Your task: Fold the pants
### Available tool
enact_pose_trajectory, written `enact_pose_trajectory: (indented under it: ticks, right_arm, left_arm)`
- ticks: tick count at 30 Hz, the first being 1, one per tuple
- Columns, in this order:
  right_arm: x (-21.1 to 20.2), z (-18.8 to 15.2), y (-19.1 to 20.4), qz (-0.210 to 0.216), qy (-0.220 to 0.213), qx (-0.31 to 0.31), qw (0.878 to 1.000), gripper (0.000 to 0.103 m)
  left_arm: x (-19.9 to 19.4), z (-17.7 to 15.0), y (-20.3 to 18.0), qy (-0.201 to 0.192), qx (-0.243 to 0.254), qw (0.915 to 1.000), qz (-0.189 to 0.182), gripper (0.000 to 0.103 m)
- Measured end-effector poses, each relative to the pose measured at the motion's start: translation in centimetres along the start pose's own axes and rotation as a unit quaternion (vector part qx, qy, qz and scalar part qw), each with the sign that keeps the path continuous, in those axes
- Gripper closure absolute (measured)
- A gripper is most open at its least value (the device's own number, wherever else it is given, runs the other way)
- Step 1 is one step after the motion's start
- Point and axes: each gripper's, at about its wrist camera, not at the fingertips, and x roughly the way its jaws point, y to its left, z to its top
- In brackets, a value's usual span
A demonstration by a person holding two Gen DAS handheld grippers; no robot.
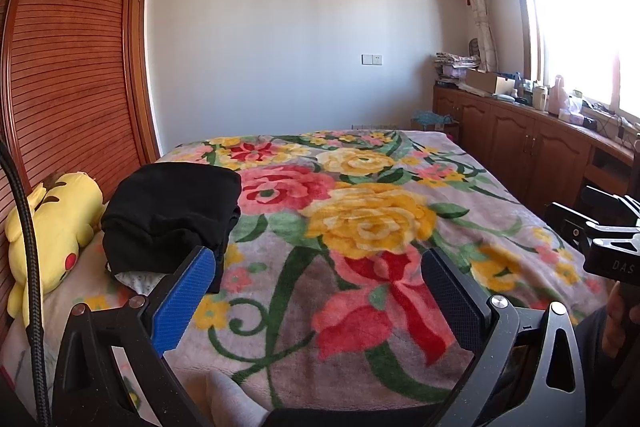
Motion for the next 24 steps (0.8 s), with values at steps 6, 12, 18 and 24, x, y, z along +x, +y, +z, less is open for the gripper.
enact_pose_trajectory:
  ticks: [6, 12, 18, 24]
  right_arm:
    - [0.09, 0.01, -0.27, -0.002, 0.002, 0.007, 1.000, 0.001]
    - [0.05, 0.01, -0.12, -0.003, 0.002, 0.007, 1.000, 0.001]
    - [-0.03, -0.01, -0.25, -0.002, 0.002, 0.011, 1.000, 0.001]
    - [-0.05, -0.01, -0.36, -0.001, 0.002, 0.011, 1.000, 0.001]
  left_arm:
    - [-0.04, -0.09, 0.01, -0.004, 0.003, 1.0000, -0.001, 0.000]
    - [-0.14, -0.17, -0.05, -0.009, 0.011, 0.9999, -0.002, 0.000]
    - [-0.06, -0.22, 0.04, -0.008, 0.012, 0.9999, -0.001, 0.000]
    - [0.02, -0.25, 0.09, -0.008, 0.011, 0.9999, -0.002, 0.000]
